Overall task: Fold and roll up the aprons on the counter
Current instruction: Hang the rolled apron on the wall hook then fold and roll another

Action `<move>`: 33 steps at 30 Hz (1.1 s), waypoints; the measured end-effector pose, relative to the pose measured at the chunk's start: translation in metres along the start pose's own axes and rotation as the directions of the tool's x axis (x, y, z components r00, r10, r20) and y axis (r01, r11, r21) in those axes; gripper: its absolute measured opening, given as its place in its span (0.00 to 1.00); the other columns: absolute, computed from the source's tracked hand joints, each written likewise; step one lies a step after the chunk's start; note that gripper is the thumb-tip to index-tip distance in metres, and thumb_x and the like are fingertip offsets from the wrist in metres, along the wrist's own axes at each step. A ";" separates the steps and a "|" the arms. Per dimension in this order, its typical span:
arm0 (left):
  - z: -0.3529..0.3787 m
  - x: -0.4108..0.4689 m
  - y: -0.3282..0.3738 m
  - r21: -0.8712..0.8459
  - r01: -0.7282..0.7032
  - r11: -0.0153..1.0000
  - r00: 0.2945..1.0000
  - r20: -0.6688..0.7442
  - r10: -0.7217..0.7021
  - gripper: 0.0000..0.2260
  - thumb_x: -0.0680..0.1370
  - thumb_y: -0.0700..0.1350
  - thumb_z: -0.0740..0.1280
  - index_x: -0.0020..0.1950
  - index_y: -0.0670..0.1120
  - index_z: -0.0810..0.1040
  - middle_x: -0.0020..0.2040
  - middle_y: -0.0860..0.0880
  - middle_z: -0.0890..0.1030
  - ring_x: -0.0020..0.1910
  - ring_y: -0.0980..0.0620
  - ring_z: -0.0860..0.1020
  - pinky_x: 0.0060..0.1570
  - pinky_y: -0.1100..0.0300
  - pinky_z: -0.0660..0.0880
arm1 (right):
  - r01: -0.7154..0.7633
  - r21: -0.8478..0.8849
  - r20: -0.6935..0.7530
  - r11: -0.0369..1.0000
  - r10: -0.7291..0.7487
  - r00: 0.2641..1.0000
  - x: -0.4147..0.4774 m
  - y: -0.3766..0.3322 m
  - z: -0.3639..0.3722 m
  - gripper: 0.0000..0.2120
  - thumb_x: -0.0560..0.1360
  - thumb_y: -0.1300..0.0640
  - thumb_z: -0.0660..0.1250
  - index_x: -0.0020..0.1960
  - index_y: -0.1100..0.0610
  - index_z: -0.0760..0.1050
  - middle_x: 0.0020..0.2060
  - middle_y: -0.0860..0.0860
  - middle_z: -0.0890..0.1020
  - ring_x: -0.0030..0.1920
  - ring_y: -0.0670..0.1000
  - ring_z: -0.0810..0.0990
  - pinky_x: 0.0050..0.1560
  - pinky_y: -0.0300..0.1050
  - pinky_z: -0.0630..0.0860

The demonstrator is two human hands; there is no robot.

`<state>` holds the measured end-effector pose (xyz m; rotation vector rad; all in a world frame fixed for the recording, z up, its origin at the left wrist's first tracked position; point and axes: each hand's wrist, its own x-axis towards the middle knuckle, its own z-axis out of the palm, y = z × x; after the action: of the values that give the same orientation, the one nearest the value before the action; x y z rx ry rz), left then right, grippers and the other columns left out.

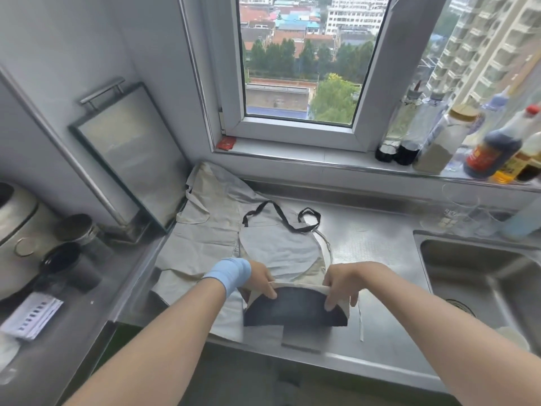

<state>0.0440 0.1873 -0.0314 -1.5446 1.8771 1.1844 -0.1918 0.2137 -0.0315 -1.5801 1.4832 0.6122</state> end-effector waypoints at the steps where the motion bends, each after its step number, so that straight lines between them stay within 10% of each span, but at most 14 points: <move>1: -0.004 -0.001 -0.002 -0.079 0.008 0.997 1.000 -0.006 -0.008 0.21 0.75 0.49 0.71 0.67 0.46 0.75 0.60 0.45 0.76 0.46 0.47 0.77 0.47 0.54 0.80 | 0.024 0.047 -0.028 0.999 -0.023 0.999 0.000 0.000 -0.004 0.12 0.65 0.50 0.76 0.41 0.56 0.78 0.38 0.51 0.80 0.35 0.53 0.81 0.40 0.45 0.82; 9: -0.036 0.045 -0.032 -0.207 -0.157 0.966 0.853 -0.521 0.027 0.07 0.75 0.51 0.69 0.43 0.49 0.79 0.39 0.50 0.79 0.41 0.49 0.77 0.41 0.60 0.71 | 0.270 0.328 -0.638 0.905 0.002 0.770 0.047 0.000 -0.031 0.05 0.69 0.52 0.71 0.40 0.53 0.78 0.31 0.47 0.77 0.34 0.48 0.76 0.33 0.41 0.69; 15: -0.063 0.110 -0.043 -0.070 -0.061 0.996 0.820 -0.573 0.010 0.06 0.77 0.51 0.66 0.43 0.50 0.76 0.51 0.46 0.79 0.58 0.43 0.73 0.58 0.51 0.71 | 0.315 0.384 -0.651 0.868 0.013 0.759 0.117 -0.005 -0.053 0.05 0.74 0.52 0.69 0.41 0.50 0.76 0.35 0.46 0.78 0.38 0.48 0.76 0.36 0.41 0.68; 23: -0.083 0.183 -0.062 0.065 0.027 0.998 0.855 -0.519 0.011 0.11 0.79 0.53 0.63 0.50 0.48 0.79 0.53 0.44 0.79 0.59 0.42 0.72 0.54 0.54 0.70 | 0.264 0.250 -0.626 0.931 -0.053 0.778 0.181 0.003 -0.078 0.06 0.76 0.51 0.65 0.48 0.52 0.79 0.45 0.48 0.81 0.47 0.52 0.78 0.51 0.48 0.75; 33: -0.087 0.204 -0.051 0.318 0.103 0.942 0.753 -0.644 0.135 0.16 0.74 0.47 0.69 0.61 0.54 0.73 0.59 0.51 0.73 0.60 0.47 0.71 0.57 0.54 0.68 | 0.127 -0.296 -0.539 0.947 -0.275 0.796 0.211 0.027 -0.120 0.23 0.70 0.57 0.62 0.64 0.46 0.73 0.56 0.47 0.79 0.56 0.53 0.78 0.52 0.46 0.70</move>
<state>0.0503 -0.0010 -0.1591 -1.8881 2.3645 0.2580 -0.2055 0.0016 -0.1506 -2.2277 1.6732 0.1898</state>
